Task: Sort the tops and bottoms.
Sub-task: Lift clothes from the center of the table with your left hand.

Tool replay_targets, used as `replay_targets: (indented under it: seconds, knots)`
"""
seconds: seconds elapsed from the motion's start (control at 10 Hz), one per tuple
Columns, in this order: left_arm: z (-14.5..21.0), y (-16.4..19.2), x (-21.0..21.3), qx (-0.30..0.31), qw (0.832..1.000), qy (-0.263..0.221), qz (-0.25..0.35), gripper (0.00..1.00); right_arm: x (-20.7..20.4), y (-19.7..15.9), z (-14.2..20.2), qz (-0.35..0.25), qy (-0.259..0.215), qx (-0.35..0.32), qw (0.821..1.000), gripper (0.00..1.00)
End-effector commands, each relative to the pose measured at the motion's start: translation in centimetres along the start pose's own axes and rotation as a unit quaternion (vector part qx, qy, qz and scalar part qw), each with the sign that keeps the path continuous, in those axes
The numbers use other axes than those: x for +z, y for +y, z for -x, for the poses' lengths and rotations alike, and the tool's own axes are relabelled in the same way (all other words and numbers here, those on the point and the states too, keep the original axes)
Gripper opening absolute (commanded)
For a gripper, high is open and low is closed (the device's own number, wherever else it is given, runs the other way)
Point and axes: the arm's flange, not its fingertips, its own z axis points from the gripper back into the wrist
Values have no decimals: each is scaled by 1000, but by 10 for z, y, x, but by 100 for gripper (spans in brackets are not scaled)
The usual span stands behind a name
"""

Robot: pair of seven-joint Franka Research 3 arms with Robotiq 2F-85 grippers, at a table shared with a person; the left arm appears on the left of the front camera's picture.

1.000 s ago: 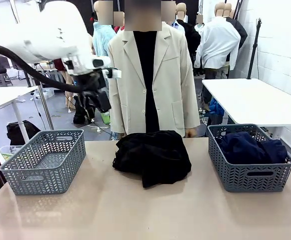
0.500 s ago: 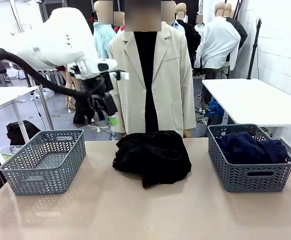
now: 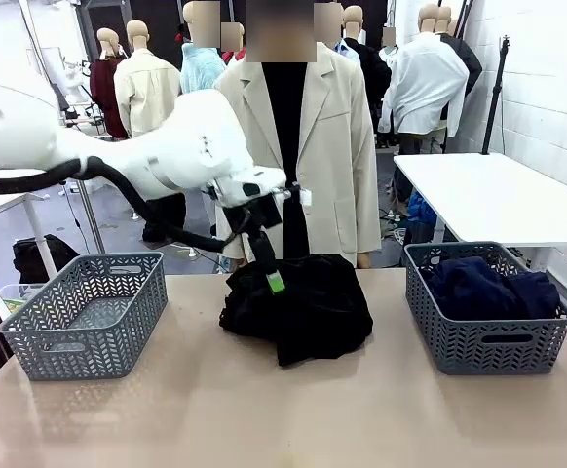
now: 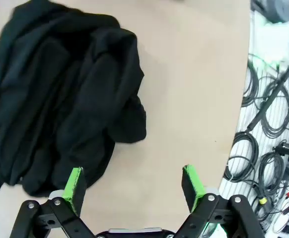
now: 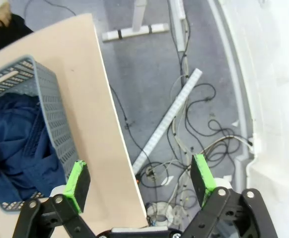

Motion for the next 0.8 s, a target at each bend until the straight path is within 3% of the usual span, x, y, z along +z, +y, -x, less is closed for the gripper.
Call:
replay_targets:
  seconds: [0.0,0.2,0.4,0.7]
  knots:
    - [-6,13,-16,-52,998,11,-28,100,0,0,1,5,1,7,1000,100]
    - [-9,13,-30,-69,997,4,-20,100,0,0,1,5,1,7,1000,100]
    - [1,20,-49,-107,990,8,-90,100,0,0,1,5,1,7,1000,100]
    - [5,18,-54,-120,987,-13,-102,100,0,0,1,5,1,7,1000,100]
